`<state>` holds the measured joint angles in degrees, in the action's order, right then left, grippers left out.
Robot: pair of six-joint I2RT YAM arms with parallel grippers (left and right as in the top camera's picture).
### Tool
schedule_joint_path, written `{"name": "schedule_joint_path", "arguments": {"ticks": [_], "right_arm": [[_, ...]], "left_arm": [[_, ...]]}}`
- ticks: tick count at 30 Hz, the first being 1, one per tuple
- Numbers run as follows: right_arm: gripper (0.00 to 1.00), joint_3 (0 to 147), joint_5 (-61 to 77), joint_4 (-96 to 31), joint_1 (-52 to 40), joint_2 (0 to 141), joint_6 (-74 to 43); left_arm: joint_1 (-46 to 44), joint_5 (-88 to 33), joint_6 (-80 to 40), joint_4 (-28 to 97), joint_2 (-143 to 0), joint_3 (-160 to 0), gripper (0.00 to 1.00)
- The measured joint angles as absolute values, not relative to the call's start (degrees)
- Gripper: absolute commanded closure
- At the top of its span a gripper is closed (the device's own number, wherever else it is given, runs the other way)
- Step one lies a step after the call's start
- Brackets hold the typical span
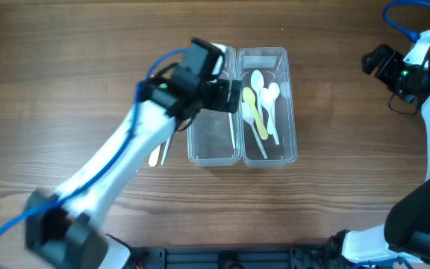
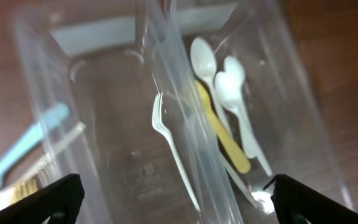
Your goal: Pack container
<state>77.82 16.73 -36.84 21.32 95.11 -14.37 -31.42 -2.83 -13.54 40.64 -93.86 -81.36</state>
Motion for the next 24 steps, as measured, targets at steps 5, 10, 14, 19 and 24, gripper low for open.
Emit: {"name": "schedule_joint_path", "arguments": {"ticks": [5,10,14,19,24], "right_arm": [[0.0,77.8,16.7,-36.9,21.3,95.1,-14.4],[0.0,77.8,16.7,-36.9,21.3,95.1,-14.4],[0.0,77.8,16.7,-36.9,21.3,95.1,-14.4],[0.0,77.8,16.7,-36.9,21.3,95.1,-14.4],[0.0,77.8,16.7,-36.9,21.3,95.1,-14.4]], "left_arm": [[-26.7,2.3,-10.7,53.6,-85.8,-82.8,0.03],[-17.8,5.5,-8.2,58.0,-88.2,-79.7,0.1],[-14.8,0.8,1.3,57.9,-93.8,-75.5,0.2],[-14.9,-2.1,7.6,56.3,-103.6,-73.8,0.37],[-14.9,-3.0,9.1,55.0,-113.2,-73.6,0.48]]}}
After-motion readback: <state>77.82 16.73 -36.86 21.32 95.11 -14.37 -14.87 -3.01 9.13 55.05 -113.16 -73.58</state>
